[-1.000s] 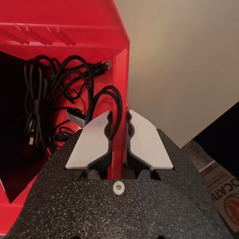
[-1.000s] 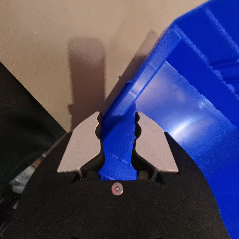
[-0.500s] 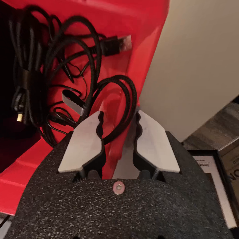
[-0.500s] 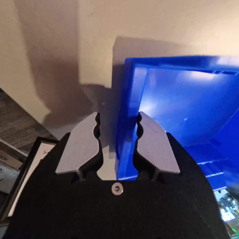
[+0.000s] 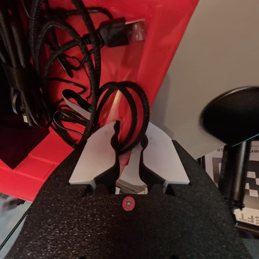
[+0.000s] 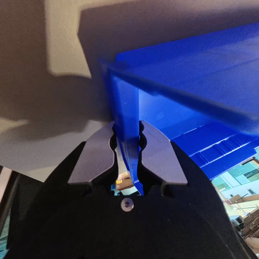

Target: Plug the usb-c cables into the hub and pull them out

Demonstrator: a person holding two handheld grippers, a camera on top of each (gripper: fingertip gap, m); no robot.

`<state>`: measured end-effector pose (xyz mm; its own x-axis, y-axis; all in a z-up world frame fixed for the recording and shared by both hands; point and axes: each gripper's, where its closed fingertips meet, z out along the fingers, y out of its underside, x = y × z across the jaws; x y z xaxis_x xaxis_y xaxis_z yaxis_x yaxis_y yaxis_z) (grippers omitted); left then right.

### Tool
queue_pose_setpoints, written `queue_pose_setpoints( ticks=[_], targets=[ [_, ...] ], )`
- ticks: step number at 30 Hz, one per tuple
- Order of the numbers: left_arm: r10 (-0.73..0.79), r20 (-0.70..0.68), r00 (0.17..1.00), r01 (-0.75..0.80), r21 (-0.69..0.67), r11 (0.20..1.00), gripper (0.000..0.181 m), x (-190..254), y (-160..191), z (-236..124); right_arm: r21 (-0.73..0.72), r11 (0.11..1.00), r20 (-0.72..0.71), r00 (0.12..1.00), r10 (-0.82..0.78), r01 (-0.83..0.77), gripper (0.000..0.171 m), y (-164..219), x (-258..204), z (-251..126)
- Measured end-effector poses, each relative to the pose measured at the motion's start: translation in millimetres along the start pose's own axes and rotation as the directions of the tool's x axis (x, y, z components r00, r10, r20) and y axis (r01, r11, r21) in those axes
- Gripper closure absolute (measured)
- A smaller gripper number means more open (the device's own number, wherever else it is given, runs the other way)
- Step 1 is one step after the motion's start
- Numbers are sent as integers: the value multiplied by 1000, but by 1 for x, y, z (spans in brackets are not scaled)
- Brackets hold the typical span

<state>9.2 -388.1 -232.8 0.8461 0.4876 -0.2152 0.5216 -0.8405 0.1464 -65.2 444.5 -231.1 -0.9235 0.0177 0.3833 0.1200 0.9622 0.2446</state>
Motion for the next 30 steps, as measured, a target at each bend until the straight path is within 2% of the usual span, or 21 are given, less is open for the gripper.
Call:
queue_pose_setpoints(
  ticks=[1, 5, 9, 18, 30],
  targets=[
    [6, 1, 1000, -6, -16, 1000, 152, -4, 7, 2, 0, 1000, 2, 1000, -16, 16, 142, 5, 0, 2],
    [65, -6, 998, -65, -42, 997, 154, -16, 28, 8, 51, 996, 7, 997, -79, 79, 143, 13, 1, 5],
    [143, -13, 990, -143, -64, 988, 155, -25, 42, 12, 33, 994, 9, 995, -104, 104, 143, 25, 6, 10],
    [203, 7, 979, -202, -54, 978, 154, -46, 56, 19, -18, 1000, 26, 1000, 9, -9, 142, 50, 23, 23],
    [253, 32, 967, -252, -51, 966, 154, -80, 61, 28, 0, 1000, 37, 999, 6, -6, 143, 49, 36, 28]
  ],
)
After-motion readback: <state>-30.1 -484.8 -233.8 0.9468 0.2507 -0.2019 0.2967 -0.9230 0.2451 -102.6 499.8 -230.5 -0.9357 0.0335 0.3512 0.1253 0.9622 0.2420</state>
